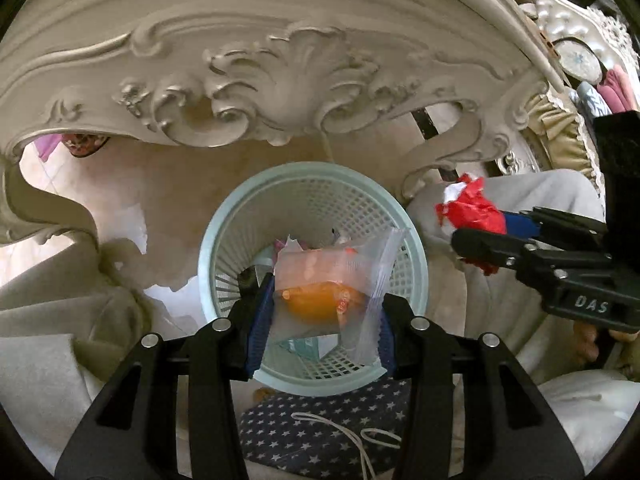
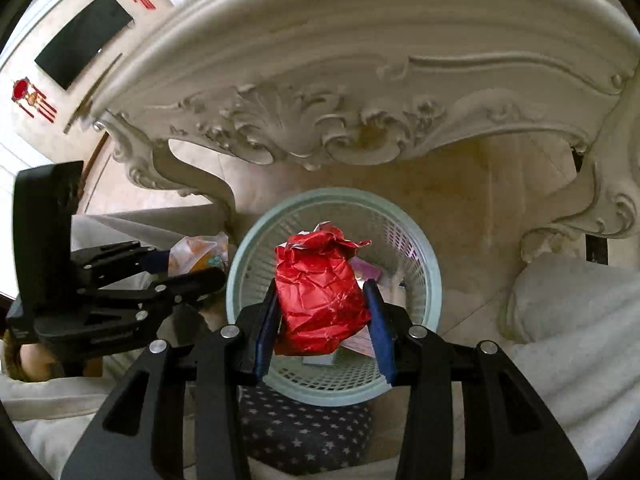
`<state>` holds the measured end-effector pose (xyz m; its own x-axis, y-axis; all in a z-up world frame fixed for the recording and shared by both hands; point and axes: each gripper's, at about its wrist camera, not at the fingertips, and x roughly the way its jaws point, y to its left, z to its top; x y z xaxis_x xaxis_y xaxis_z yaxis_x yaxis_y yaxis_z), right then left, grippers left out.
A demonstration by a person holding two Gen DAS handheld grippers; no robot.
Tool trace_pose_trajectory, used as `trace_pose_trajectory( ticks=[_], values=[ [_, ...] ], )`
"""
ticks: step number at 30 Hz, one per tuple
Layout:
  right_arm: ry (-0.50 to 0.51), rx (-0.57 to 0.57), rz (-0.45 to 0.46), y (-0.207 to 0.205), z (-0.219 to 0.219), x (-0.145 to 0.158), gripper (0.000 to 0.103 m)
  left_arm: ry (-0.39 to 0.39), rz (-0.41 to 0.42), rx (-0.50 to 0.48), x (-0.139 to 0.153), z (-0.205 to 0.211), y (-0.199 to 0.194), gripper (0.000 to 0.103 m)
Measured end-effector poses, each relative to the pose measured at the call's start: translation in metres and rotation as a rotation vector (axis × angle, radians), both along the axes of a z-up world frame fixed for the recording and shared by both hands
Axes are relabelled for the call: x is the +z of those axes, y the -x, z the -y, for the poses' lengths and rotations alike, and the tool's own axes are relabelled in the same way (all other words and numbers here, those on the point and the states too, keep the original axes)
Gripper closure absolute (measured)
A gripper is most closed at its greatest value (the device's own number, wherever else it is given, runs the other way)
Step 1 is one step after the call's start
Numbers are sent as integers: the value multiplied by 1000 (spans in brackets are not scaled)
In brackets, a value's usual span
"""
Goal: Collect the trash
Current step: 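Move both bags over the wastebasket and open both tools, then grasp the red Zhonghua box with the left tool while the right tool grasps the black box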
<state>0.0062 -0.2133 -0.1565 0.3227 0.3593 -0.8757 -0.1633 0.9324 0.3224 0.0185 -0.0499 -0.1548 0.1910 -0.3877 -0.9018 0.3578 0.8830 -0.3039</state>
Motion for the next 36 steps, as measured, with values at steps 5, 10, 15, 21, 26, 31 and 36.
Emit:
trace_pose_trajectory(
  ticks=[5,10,15,21,26,31,36],
  values=[
    [28,0,-20,7,5,-12,39,-35,-28,36,-9,-2,-5,24],
    [32,-36,-28,3,15,-12,34,-54,0,79,-5,-7,-11,19],
    [14,-69,19,10,23,10,34,-41,75,82,23,-12,-8,19],
    [-44,-75,124,1,32,55,34,-20,225,97,84,-22,-22,19],
    [-40,-64,306,-40,50,110,34,-41,410,88,145,-26,-70,19],
    [65,-116,527,-112,71,174,34,-39,547,97,194,-19,-136,19],
    [153,-178,586,-210,84,200,34,-68,544,99,206,-1,-220,19]
  ],
)
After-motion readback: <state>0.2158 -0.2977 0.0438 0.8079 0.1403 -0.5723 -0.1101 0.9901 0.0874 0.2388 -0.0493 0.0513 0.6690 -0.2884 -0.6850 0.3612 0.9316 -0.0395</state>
